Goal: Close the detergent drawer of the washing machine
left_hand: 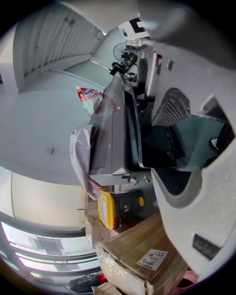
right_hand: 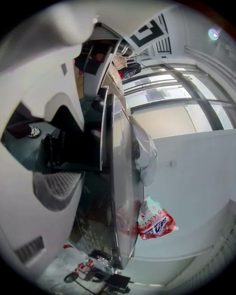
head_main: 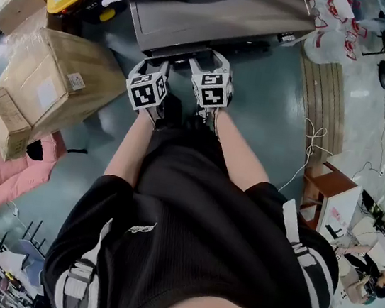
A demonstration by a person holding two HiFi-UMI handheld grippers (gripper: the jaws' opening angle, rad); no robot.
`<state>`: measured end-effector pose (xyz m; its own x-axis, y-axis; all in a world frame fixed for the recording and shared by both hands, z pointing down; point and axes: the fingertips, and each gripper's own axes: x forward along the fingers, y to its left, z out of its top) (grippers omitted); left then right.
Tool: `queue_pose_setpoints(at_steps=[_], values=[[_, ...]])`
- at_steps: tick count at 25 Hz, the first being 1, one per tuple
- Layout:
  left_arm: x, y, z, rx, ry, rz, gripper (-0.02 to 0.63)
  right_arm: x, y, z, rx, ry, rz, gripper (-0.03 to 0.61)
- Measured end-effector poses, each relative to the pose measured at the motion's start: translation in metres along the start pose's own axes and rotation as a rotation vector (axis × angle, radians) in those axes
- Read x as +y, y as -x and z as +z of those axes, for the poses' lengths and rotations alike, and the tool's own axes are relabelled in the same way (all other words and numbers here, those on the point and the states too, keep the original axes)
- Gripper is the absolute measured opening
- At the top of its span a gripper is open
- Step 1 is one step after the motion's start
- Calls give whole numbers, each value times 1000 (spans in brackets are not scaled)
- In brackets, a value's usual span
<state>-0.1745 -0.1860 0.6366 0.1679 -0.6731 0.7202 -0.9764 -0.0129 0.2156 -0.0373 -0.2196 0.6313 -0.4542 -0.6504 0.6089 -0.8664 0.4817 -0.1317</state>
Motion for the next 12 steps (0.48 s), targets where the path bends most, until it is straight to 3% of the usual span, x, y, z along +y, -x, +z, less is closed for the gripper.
queue_pose_setpoints(at_steps=[12], values=[[2,-6,7,8,-1,-7,279,-2,-7,6,7,-6,-16,249]])
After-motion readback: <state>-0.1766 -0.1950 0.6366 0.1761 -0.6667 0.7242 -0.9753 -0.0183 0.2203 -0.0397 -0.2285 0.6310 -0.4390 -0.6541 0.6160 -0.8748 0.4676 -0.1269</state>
